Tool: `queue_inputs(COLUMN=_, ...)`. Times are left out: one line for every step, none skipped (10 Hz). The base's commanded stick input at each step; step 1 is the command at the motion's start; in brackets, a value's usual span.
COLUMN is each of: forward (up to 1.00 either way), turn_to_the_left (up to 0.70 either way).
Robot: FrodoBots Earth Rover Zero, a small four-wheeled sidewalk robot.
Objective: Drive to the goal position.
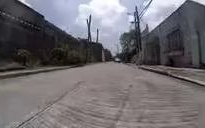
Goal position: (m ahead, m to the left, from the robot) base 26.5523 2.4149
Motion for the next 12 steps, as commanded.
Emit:
queue_inputs(forward=1.00, turn_to_the_left=0.00)
queue_inputs(forward=1.00, turn_to_the_left=0.00)
queue_inputs(forward=1.00, turn_to_the_left=0.00)
queue_inputs(forward=1.00, turn_to_the_left=0.00)
queue_inputs(forward=1.00, turn_to_the_left=0.00)
queue_inputs(forward=1.00, turn_to_the_left=0.00)
queue_inputs(forward=1.00, turn_to_the_left=0.00)
queue_inputs(forward=1.00, turn_to_the_left=0.00)
queue_inputs(forward=1.00, turn_to_the_left=0.00)
queue_inputs(forward=1.00, turn_to_the_left=0.00)
queue_inputs(forward=1.00, turn_to_the_left=0.00)
queue_inputs(forward=1.00, turn_to_the_left=0.00)
